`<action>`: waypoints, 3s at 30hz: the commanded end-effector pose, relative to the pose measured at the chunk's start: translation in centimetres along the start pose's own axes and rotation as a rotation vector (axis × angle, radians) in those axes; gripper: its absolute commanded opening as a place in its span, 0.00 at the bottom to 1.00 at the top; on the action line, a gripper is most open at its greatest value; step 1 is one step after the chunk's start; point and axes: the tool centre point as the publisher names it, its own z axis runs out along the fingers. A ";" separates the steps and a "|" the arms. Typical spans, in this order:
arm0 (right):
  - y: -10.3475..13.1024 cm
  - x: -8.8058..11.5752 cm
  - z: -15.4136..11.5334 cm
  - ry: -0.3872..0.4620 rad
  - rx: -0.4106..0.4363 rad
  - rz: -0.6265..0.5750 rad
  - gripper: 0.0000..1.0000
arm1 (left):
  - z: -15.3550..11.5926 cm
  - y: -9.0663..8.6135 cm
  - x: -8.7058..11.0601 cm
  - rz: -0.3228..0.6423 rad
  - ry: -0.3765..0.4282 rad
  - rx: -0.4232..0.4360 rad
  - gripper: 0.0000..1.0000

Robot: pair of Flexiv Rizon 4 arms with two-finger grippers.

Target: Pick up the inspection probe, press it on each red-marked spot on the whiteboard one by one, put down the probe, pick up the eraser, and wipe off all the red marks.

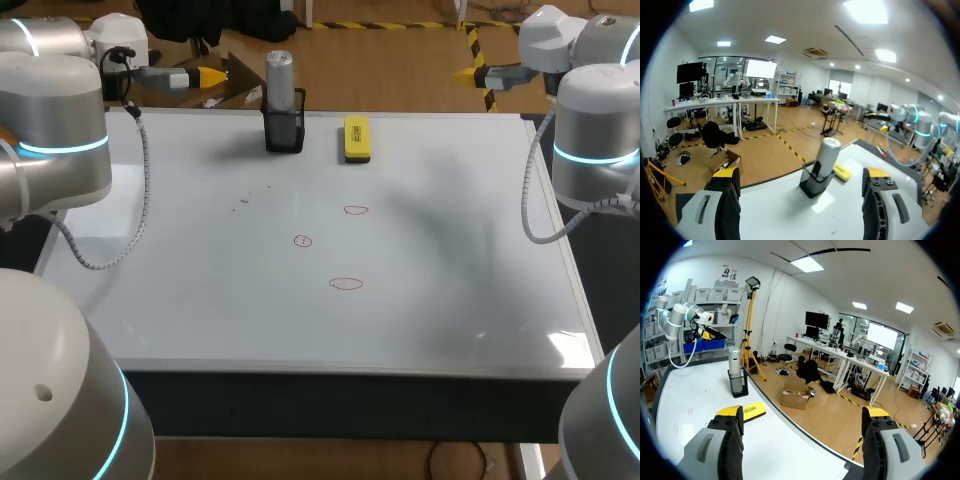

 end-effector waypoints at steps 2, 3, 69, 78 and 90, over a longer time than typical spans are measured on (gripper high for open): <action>0.0 0.0 0.0 0.000 0.000 0.000 1.00 | 0.0 0.0 0.0 -0.001 0.002 -0.002 1.00; 0.0 0.0 0.0 0.000 0.000 0.000 1.00 | 0.0 0.0 0.0 -0.001 0.002 -0.002 1.00; 0.0 0.0 0.0 0.000 0.000 0.000 1.00 | 1.9 0.3 0.0 0.015 0.150 0.010 1.00; 0.0 0.0 0.0 0.000 0.000 0.000 1.00 | 5.0 0.0 1.0 0.118 0.438 0.018 1.00; 0.0 0.0 0.0 0.000 0.000 0.000 1.00 | 7.9 0.6 2.4 0.186 0.747 0.056 1.00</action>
